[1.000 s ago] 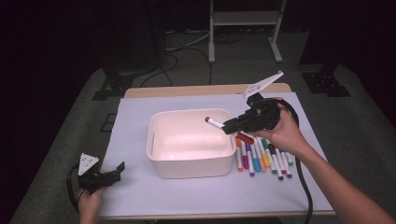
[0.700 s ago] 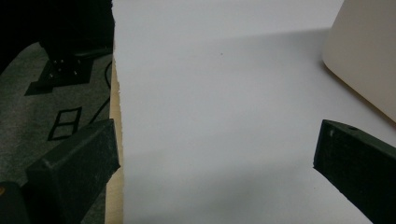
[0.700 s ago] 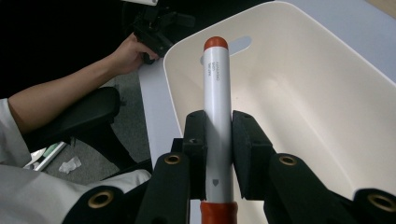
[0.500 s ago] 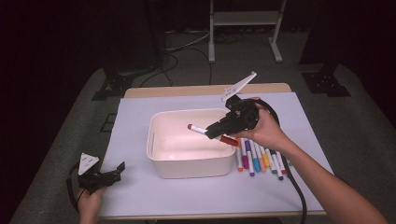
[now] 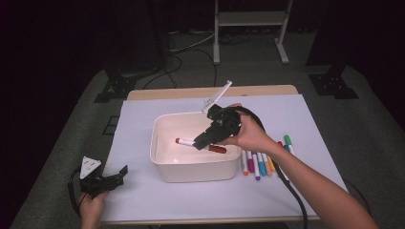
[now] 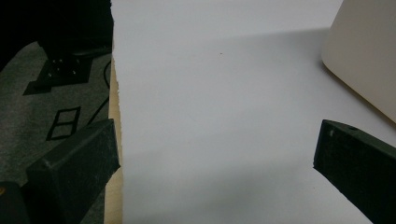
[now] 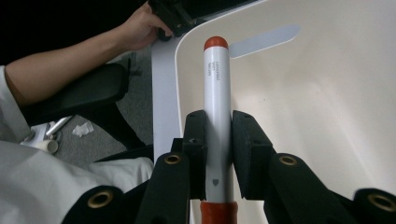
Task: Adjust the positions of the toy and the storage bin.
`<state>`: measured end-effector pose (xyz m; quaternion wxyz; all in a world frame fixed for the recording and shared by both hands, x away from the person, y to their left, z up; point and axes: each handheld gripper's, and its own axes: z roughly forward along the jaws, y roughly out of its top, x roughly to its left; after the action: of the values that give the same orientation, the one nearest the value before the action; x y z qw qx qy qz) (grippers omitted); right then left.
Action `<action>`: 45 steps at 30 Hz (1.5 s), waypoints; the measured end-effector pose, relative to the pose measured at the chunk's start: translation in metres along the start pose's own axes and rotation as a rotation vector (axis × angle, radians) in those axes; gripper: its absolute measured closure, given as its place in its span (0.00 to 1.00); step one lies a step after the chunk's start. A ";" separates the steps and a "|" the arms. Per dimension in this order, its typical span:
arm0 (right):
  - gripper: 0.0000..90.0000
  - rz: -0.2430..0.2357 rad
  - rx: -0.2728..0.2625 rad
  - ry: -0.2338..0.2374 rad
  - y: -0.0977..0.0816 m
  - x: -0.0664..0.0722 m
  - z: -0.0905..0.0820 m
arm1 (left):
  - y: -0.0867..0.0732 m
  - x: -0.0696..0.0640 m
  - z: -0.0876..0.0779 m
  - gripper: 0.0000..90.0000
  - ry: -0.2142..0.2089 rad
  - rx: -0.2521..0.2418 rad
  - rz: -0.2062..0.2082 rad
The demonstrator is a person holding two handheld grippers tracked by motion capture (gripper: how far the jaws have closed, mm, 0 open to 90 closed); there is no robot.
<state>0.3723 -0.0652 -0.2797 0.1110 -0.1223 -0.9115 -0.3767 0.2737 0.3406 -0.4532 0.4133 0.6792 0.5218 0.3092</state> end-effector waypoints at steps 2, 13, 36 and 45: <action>0.84 -0.009 0.016 0.007 0.002 -0.002 0.006 | 0.000 0.000 0.000 0.00 0.000 0.000 0.001; 0.84 -0.020 0.081 0.052 0.007 -0.013 0.035 | 0.000 0.000 0.000 0.00 -0.001 -0.002 -0.002; 0.84 -0.035 0.210 0.073 0.007 -0.023 0.082 | 0.000 0.001 0.000 0.00 -0.004 -0.005 -0.006; 0.83 -0.046 0.248 0.057 0.005 -0.023 0.093 | 0.000 0.001 0.000 0.00 -0.007 -0.007 -0.009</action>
<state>0.3854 0.0012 -0.3472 0.1426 -0.0761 -0.9501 -0.2667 0.2739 0.3417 -0.4535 0.4189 0.6766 0.5222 0.3066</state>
